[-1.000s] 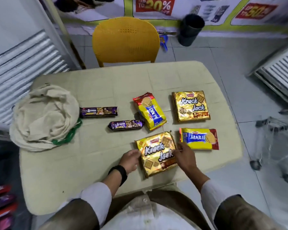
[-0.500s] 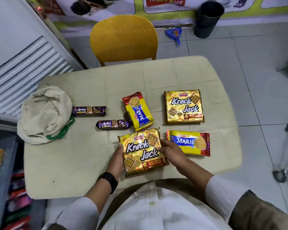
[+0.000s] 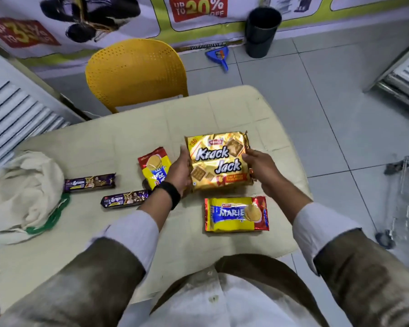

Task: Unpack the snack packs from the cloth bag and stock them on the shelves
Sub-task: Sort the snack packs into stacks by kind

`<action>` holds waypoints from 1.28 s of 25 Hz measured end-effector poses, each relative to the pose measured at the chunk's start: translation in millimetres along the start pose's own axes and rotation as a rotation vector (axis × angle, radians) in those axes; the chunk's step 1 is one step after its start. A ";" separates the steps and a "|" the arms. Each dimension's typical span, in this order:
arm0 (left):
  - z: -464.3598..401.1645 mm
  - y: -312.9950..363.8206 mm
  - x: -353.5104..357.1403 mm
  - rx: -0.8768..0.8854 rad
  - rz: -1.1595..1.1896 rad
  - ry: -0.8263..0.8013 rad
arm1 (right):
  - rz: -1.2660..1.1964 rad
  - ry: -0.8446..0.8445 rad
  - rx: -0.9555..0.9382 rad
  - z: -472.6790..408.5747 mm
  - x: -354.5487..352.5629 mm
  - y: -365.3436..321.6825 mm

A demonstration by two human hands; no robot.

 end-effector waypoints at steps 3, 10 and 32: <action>-29.6 3.7 23.7 -0.017 0.008 -0.011 | 0.016 0.045 0.006 -16.4 -13.5 -15.1; -45.3 -33.2 14.8 -0.004 -0.109 0.054 | 0.158 0.174 -0.059 -26.3 -24.1 17.6; 93.0 -101.3 -108.9 0.024 -0.139 0.076 | 0.079 -0.150 0.170 49.7 79.7 120.9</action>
Point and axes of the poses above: each hand's wrist, its own z-axis away from the middle knuckle, its own x-axis out of the palm, y = z × x, the point moved 3 cm from there along -z, towards the middle knuckle, and after that the axes turned 12 degrees about x, right-handed, at the moved point
